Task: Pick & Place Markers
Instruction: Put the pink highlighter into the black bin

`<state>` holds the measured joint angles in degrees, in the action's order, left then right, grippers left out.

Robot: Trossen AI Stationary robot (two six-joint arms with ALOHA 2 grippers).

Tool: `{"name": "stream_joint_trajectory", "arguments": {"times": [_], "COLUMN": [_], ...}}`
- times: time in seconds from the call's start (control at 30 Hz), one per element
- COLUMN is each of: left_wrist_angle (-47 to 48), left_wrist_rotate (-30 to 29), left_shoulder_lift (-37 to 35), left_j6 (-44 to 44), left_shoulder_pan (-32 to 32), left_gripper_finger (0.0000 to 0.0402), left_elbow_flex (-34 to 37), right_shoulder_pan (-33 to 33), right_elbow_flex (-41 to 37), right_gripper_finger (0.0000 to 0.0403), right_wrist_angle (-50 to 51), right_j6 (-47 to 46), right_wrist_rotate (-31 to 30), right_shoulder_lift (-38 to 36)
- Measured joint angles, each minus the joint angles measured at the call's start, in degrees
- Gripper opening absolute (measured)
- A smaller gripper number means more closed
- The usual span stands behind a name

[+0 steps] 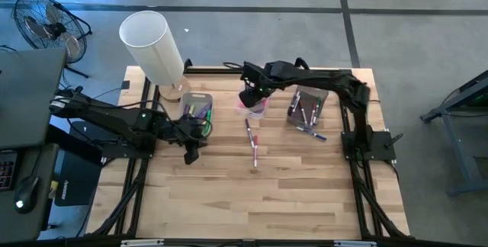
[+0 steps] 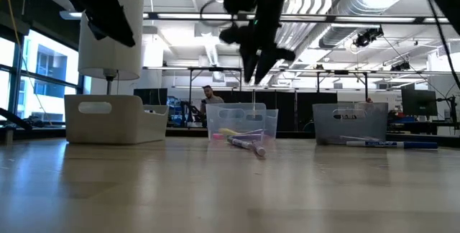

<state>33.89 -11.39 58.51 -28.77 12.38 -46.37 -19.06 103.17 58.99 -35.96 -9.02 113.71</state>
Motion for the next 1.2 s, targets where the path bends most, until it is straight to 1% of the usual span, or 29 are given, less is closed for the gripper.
{"name": "stream_joint_trajectory", "arguments": {"times": [0.1,0.23,0.3,0.4,0.5,0.57,0.63,0.73,0.8,0.87,0.97,1.0,1.07,1.2], "left_wrist_angle": [0.0,-1.6,-3.2,-5.9,-7.6,-6.6,-6.1,-3.3,4.5,11.9,21.9,23.2,24.7,27.6], "left_wrist_rotate": [3.8,4.4,3.0,-1.4,-4.9,-7.7,-8.7,-8.9,-8.9,-7.1,-1.1,0.8,2.6,4.7], "left_shoulder_lift": [3.1,7.9,10.2,13.8,18.0,21.6,26.1,34.6,40.7,47.0,55.2,57.6,61.8,68.1], "left_j6": [0.0,-0.4,-0.2,-2.2,-5.5,-8.3,-9.5,-12.8,-17.7,-22.8,-28.3,-29.2,-30.8,-37.1], "left_shoulder_pan": [0.0,0.0,0.0,0.0,0.0,0.0,-0.1,-1.1,-2.1,-3.5,-5.5,-5.9,-5.9,-5.5], "left_gripper_finger": [0.0131,0.0161,0.0176,0.0187,0.0189,0.0189,0.0189,0.0189,0.0189,0.0189,0.0189,0.0189,0.0189,0.0189], "left_elbow_flex": [0.0,0.0,0.0,-0.4,-4.2,-8.0,-12.8,-23.3,-31.2,-39.5,-50.4,-53.4,-58.5,-64.5], "right_shoulder_pan": [2.8,8.6,12.5,18.9,25.7,30.1,33.9,38.8,41.3,43.6,46.4,47.1,48.1,49.7], "right_elbow_flex": [-5.6,-17.2,-23.6,-33.0,-41.5,-46.2,-50.1,-54.8,-57.1,-59.3,-61.7,-62.3,-63.1,-63.7], "right_gripper_finger": [0.0112,0.0112,0.0113,0.0112,0.0112,0.0112,0.0112,0.0112,0.0112,0.0112,0.0112,0.0112,0.0112,0.0112], "right_wrist_angle": [-1.5,-6.6,-9.9,-13.9,-16.5,-16.9,-16.8,-16.7,-16.6,-16.6,-16.8,-16.8,-16.6,-16.3], "right_j6": [-0.7,-5.5,-8.6,-15.8,-22.5,-26.3,-29.3,-32.4,-33.6,-34.6,-35.2,-35.1,-34.7,-33.1], "right_wrist_rotate": [-0.7,-3.1,-4.5,-7.2,-9.9,-10.6,-10.6,-10.5,-10.6,-10.7,-11.6,-11.6,-11.6,-11.7], "right_shoulder_lift": [-6.9,-18.5,-24.7,-33.4,-40.4,-44.0,-46.4,-49.3,-50.9,-52.4,-54.4,-55.0,-56.1,-58.0]}}
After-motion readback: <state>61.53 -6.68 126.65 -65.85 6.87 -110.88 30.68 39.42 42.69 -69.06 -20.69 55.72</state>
